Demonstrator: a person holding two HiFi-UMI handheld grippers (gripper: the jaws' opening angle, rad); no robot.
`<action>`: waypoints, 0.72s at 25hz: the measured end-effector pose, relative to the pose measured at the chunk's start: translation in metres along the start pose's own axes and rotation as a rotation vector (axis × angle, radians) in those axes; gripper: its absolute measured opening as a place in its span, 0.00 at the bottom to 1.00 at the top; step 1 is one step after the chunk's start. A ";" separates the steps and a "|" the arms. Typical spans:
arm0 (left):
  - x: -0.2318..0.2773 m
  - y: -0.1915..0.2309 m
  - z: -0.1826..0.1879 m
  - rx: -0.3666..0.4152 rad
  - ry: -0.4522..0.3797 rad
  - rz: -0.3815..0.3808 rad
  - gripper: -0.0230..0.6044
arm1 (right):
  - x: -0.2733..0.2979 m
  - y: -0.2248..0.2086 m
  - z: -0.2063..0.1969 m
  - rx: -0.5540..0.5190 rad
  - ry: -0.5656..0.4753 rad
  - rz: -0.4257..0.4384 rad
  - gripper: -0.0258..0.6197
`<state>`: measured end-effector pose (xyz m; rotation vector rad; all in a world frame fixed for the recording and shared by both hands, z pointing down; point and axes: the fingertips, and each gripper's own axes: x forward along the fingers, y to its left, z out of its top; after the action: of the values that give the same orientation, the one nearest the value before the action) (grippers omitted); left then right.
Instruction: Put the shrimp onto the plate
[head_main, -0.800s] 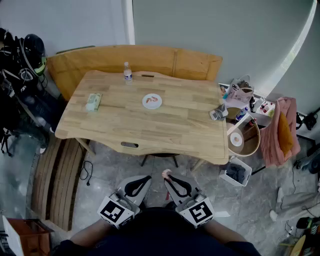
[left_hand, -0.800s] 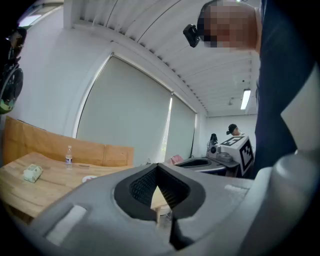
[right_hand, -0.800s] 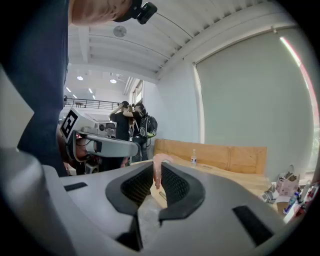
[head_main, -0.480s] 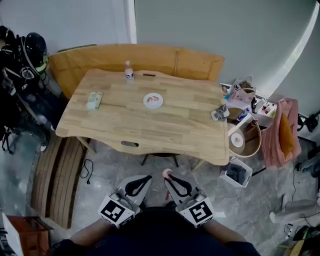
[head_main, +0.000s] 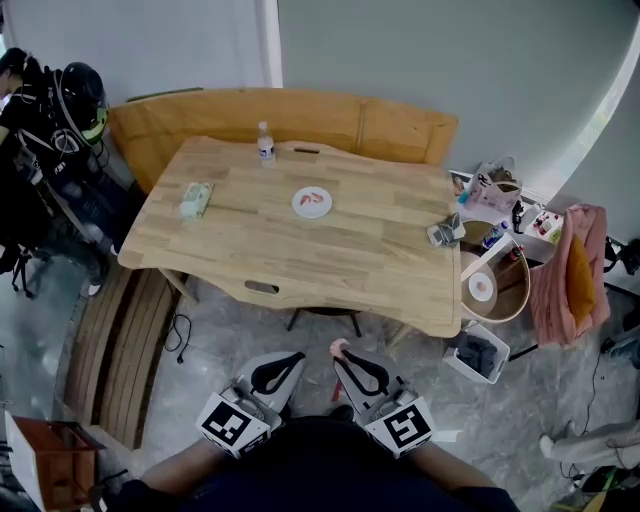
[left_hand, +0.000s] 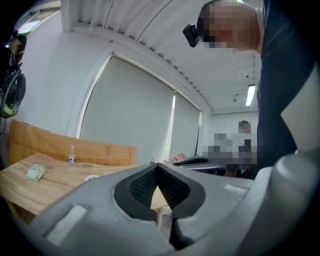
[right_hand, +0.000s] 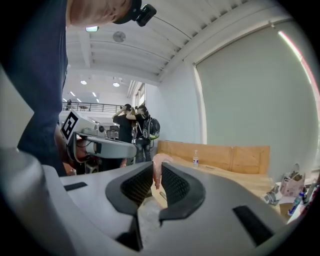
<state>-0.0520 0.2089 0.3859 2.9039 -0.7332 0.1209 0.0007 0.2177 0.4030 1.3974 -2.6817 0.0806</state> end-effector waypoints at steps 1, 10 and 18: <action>0.002 -0.002 -0.001 0.004 0.000 0.007 0.03 | -0.002 -0.002 -0.002 -0.001 0.003 0.008 0.13; 0.026 -0.014 -0.005 0.000 0.000 0.072 0.03 | -0.016 -0.025 -0.013 -0.013 0.021 0.078 0.13; 0.047 0.012 -0.008 0.010 0.001 0.065 0.03 | 0.009 -0.048 -0.023 -0.001 0.041 0.075 0.13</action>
<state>-0.0171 0.1783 0.4008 2.8903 -0.8288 0.1341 0.0369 0.1856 0.4268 1.2798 -2.7002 0.1129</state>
